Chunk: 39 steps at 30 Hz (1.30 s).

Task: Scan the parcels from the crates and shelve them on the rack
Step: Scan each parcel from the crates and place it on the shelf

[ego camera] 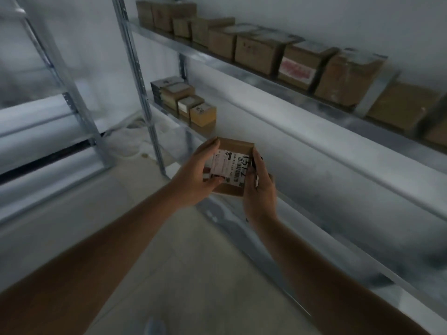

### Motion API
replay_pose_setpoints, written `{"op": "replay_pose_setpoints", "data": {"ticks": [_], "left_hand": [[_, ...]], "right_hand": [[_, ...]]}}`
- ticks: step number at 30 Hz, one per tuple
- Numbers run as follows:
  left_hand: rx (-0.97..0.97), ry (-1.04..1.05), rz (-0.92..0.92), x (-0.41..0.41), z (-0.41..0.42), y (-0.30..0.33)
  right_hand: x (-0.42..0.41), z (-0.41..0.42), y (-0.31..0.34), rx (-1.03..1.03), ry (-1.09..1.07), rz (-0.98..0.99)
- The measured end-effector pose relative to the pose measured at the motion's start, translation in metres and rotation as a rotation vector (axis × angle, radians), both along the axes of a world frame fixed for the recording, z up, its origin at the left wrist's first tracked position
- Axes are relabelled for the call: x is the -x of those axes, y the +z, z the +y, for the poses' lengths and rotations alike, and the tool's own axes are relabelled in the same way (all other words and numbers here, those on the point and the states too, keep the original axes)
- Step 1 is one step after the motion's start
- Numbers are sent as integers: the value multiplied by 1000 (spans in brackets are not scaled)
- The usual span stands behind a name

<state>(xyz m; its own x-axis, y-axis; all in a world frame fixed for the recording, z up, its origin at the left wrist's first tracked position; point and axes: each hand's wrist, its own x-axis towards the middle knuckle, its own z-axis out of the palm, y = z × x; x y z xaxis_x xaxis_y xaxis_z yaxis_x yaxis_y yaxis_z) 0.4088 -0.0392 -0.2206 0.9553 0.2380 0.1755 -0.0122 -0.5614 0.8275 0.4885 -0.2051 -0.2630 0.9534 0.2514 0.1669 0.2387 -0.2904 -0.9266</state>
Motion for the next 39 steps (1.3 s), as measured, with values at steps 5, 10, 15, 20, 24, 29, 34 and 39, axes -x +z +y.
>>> {"op": "replay_pose_setpoints", "data": {"ticks": [5, 10, 15, 20, 24, 29, 34, 39], "left_hand": [[59, -47, 18, -56, 95, -26], [55, -146, 65, -117, 192, -47], [37, -261, 128, -174, 270, -59], [4, -361, 174, -228, 314, -71], [-15, -421, 198, -280, 337, -90], [-12, -465, 238, -342, 353, -116], [-52, -509, 286, -403, 366, -129], [-114, -563, 314, -451, 376, -133]], "right_hand": [[-49, 91, -25, 12, -30, 49], [-95, 182, -47, 32, -135, 95], [-125, 249, -59, 93, -248, 101], [-163, 287, -70, 120, -331, 167], [-202, 304, -90, 151, -356, 200], [-258, 321, -117, 166, -383, 215], [-310, 332, -138, 227, -417, 246], [-348, 341, -144, 298, -440, 302]]}}
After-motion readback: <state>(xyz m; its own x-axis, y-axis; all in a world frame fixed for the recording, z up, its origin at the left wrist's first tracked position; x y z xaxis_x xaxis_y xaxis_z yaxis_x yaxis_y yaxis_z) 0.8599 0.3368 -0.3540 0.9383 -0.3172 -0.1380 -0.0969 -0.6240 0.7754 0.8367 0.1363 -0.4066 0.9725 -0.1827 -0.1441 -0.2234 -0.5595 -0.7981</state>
